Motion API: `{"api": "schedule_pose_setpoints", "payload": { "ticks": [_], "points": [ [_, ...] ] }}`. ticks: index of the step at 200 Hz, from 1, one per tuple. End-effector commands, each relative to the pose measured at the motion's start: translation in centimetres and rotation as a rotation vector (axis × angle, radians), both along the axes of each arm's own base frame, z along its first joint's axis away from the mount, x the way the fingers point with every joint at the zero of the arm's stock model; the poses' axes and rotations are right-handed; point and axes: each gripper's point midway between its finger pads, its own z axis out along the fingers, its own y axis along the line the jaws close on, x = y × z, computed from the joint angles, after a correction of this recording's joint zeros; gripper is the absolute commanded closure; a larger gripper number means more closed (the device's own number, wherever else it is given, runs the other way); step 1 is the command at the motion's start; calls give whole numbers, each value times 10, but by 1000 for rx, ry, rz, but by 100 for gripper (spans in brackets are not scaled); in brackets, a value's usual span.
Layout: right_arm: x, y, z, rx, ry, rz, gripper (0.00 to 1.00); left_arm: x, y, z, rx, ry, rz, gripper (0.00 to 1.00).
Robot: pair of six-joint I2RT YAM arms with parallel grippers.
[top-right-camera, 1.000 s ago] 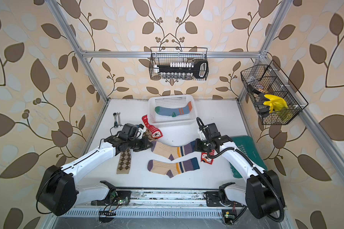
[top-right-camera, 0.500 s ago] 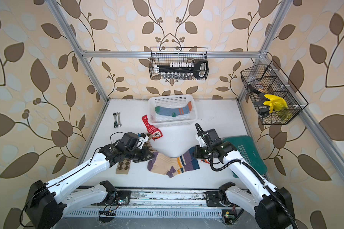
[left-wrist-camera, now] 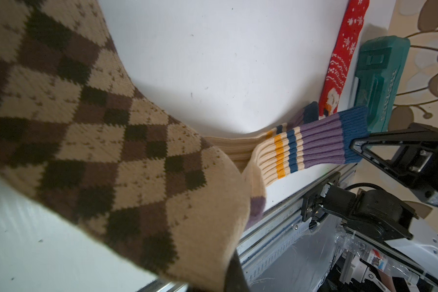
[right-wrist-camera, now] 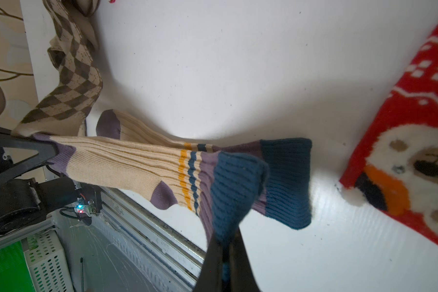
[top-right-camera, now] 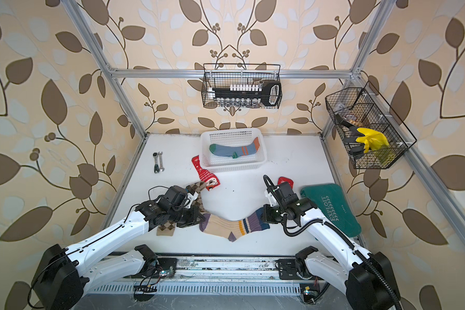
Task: Place the socks together as a pair
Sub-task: Place the sock in the sock, then move the sock to the center of the board.
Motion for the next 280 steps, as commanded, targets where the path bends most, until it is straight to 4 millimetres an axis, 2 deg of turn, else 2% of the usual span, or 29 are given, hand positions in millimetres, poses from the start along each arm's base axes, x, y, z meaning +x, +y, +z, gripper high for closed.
{"api": "schedule_pose_setpoints", "payload": {
  "ticks": [1,18,39,47,64,77,103,118,131,140,160,191,199,221,228,234,267,270,280],
  "points": [
    [-1,2,-6,10,10,-2,100,1,8,-12,62,-13,4,100],
    [1,3,-7,12,3,-2,100,5,12,-20,101,-21,10,100],
    [4,4,-6,10,-1,-3,100,10,17,-22,142,-38,17,95],
    [4,4,-6,8,1,-2,100,11,20,-23,161,-44,20,88],
    [4,4,-8,5,3,-2,98,14,29,-26,220,-56,38,55],
    [5,4,-9,6,5,-2,94,16,39,-30,271,-70,50,42],
    [5,4,-11,7,7,-5,79,23,56,-36,353,-92,99,37],
    [5,4,-11,5,4,-7,70,30,65,-38,365,-113,145,22],
    [6,3,-10,4,-2,-13,66,39,74,-40,362,-125,193,19],
    [7,2,-10,2,-5,-18,65,45,79,-41,349,-126,220,13],
    [6,2,-10,4,-8,-18,64,62,86,-45,335,-120,251,13],
    [6,2,-10,6,-10,-20,64,88,87,-57,324,-73,254,14],
    [5,2,-9,6,-10,-21,64,94,86,-61,306,-55,252,24],
    [6,1,-8,7,-16,-24,64,110,92,-65,260,-17,275,67],
    [6,1,-9,7,-15,-23,64,115,95,-62,239,-23,292,73],
    [7,1,-8,8,-16,-24,65,115,99,-70,239,5,303,74],
    [8,4,-9,14,-12,-13,66,127,128,-67,212,-6,425,74],
    [8,4,-9,15,-11,-14,66,130,132,-59,207,-32,441,74],
    [9,4,-10,18,-9,-11,66,133,141,-53,204,-58,477,73]
  ]
}}
